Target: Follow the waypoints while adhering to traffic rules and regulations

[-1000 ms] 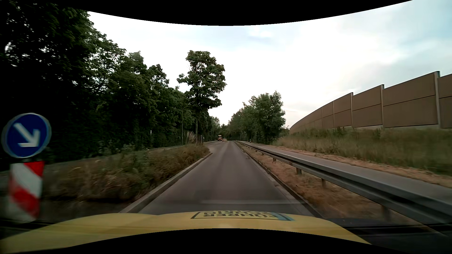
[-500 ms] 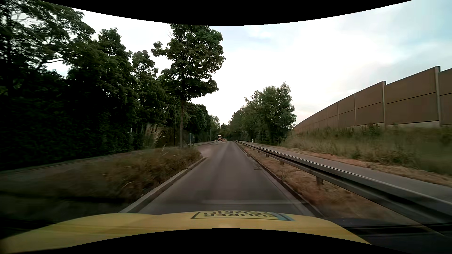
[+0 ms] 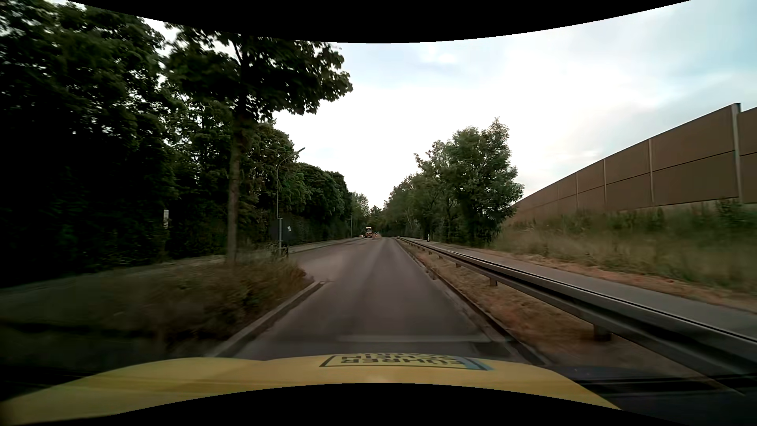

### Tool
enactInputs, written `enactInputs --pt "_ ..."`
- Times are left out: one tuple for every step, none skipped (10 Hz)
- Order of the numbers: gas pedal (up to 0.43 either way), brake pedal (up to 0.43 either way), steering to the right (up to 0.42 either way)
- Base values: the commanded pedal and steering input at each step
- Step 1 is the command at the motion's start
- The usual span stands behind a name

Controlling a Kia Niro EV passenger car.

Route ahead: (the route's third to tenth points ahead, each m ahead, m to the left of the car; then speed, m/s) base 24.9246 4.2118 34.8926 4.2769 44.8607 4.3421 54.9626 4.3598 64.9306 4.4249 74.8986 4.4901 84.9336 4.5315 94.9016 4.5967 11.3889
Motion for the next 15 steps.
enactInputs --pt "0.079 0.000 -0.004" --pt "0.079 0.000 -0.004" --pt "0.079 0.000 -0.004" --pt "0.079 0.000 -0.004" --pt "0.079 0.000 -0.004" --pt "0.079 0.000 -0.004" --pt "0.079 0.000 -0.004" --pt "0.087 0.000 -0.004" --pt "0.087 0.000 -0.004" --pt "0.087 0.000 -0.004" --pt "0.087 0.000 -0.004" --pt "0.087 0.000 -0.004" --pt "0.087 0.000 -0.004" --pt "0.087 0.000 -0.004" --pt "0.087 0.000 -0.004"
